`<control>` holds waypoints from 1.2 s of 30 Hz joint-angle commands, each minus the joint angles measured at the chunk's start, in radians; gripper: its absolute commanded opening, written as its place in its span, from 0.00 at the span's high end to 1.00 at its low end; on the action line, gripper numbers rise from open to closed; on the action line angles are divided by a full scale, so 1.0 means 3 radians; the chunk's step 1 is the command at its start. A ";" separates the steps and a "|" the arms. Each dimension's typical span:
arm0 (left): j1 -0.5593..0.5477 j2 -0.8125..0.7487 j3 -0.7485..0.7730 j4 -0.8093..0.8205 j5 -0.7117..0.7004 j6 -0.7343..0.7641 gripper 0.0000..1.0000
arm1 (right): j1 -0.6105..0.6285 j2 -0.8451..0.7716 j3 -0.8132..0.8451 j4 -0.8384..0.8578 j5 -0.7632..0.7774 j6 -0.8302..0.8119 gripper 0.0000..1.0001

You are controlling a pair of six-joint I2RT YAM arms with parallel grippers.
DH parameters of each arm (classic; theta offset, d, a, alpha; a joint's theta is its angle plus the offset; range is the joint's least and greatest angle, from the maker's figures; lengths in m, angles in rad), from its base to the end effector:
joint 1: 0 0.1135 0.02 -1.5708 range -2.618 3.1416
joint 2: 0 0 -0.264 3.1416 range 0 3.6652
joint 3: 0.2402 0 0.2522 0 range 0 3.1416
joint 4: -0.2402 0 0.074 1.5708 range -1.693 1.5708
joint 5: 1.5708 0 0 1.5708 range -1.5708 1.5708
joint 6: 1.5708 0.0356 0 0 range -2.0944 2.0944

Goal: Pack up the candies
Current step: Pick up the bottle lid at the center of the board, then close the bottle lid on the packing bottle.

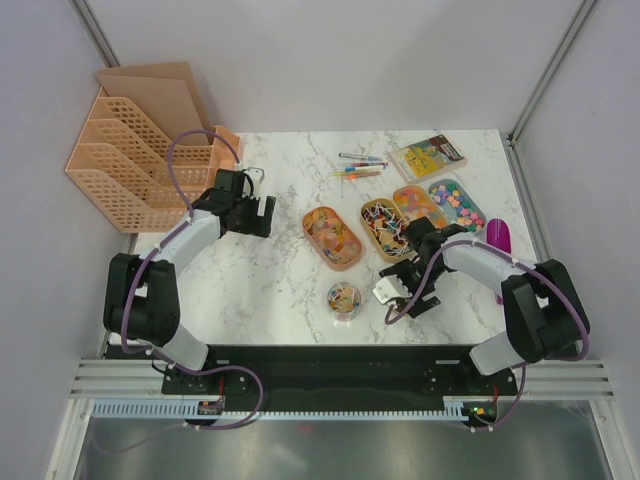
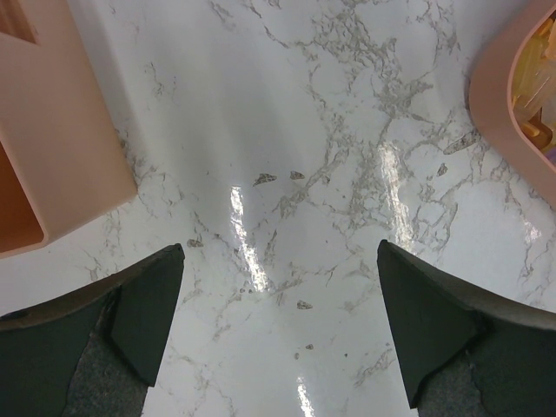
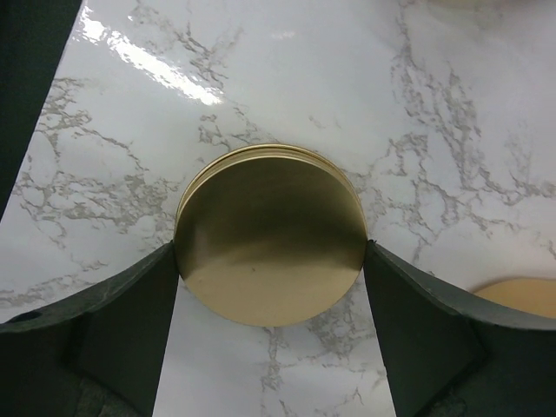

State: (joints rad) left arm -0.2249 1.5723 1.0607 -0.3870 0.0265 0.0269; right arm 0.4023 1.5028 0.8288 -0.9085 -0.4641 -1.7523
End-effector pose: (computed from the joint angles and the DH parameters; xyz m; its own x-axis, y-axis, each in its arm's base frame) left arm 0.3230 -0.0749 0.2241 -0.7560 0.2006 -0.6230 0.2595 0.9657 -0.0040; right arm 0.2051 0.1046 0.1651 0.5057 -0.7407 -0.4423 -0.8427 -0.5340 -0.0693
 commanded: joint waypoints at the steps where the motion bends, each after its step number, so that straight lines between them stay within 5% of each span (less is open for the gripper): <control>1: 0.0003 -0.0066 0.0023 0.0099 -0.0012 0.0084 0.01 | 0.0014 -0.0162 0.0289 -0.0137 -0.0089 0.0252 0.15; 8: 0.0018 -0.0168 -0.0109 0.0231 -0.0179 0.0248 0.00 | 0.0233 -0.0326 0.1128 -0.0637 -0.0263 0.0645 0.12; 15: 0.0187 -0.0286 -0.0273 0.0339 -0.0232 0.0365 0.00 | 0.0970 0.0088 0.1726 -0.0618 -0.0125 0.1254 0.12; 24: 0.0228 -0.0679 -0.0462 0.0385 -0.0237 0.0371 0.00 | 0.1527 0.0477 0.1722 -0.0464 0.0038 0.1551 0.14; 36: 0.0254 -0.0920 -0.0616 0.0370 -0.0129 0.0258 0.00 | 0.1625 0.0687 0.1717 -0.0234 0.0217 0.1715 0.14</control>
State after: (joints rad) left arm -0.1562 1.3323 0.8883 -0.3073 -0.0212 0.1040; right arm 0.8803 1.6955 1.3315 -1.0061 -0.4030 -1.2625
